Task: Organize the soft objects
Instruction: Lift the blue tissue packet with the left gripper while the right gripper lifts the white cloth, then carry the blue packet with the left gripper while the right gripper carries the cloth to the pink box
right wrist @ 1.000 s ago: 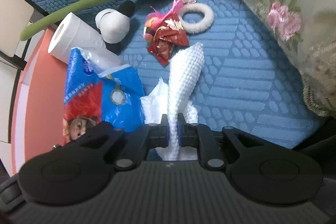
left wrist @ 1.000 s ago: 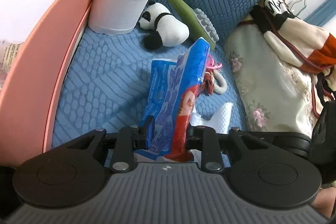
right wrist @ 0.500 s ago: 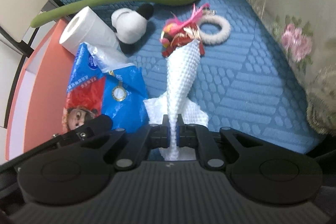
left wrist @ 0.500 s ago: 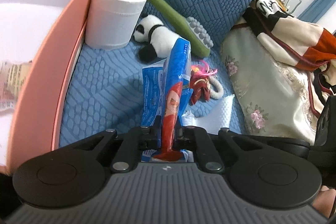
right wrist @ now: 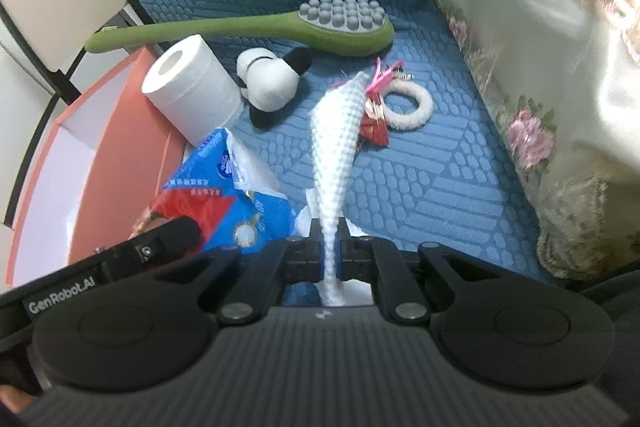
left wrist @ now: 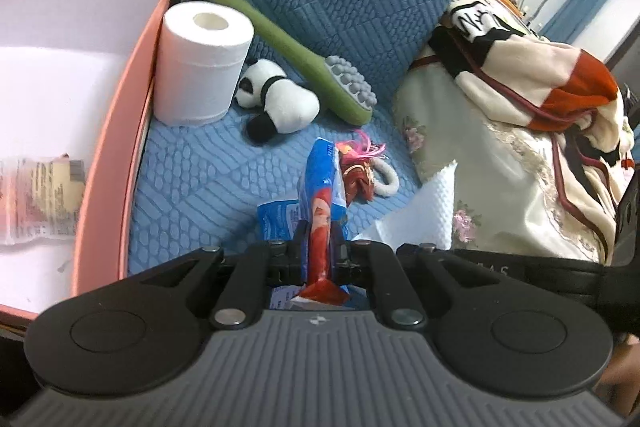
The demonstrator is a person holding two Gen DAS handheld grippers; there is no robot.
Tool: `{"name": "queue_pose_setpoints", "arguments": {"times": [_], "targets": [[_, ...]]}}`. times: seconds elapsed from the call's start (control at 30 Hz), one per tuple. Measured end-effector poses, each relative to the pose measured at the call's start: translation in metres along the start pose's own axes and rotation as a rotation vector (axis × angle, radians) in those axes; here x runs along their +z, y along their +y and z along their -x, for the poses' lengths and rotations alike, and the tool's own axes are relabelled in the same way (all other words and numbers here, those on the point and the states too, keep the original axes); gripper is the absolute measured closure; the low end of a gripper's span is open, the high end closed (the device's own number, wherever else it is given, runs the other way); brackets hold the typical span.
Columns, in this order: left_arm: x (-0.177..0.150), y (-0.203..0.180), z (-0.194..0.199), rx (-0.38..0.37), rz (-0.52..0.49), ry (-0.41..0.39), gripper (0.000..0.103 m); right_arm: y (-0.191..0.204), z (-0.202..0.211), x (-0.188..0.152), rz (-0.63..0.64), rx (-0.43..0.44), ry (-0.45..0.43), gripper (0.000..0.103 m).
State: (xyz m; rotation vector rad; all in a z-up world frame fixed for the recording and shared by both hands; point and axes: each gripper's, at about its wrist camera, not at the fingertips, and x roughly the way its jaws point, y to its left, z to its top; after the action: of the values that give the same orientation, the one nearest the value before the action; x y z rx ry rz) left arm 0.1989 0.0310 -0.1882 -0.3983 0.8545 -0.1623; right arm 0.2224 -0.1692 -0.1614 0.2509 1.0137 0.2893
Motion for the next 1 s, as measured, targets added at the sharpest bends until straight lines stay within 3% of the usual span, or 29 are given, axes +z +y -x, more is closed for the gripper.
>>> {"name": "queue_pose_setpoints", "arguments": {"times": [0.33, 0.73, 1.0], "targets": [[-0.003, -0.003, 0.033, -0.022, 0.004, -0.016, 0.094, 0.02, 0.034, -0.004, -0.001, 0.025, -0.029, 0.094], [0.032, -0.002, 0.074, -0.02, -0.033, -0.083, 0.097, 0.063, 0.065, 0.019, 0.045, 0.058, -0.105, 0.094], [0.07, 0.018, 0.113, 0.001, -0.02, -0.146, 0.097, 0.121, 0.078, 0.041, 0.099, 0.111, -0.157, 0.094]]}}
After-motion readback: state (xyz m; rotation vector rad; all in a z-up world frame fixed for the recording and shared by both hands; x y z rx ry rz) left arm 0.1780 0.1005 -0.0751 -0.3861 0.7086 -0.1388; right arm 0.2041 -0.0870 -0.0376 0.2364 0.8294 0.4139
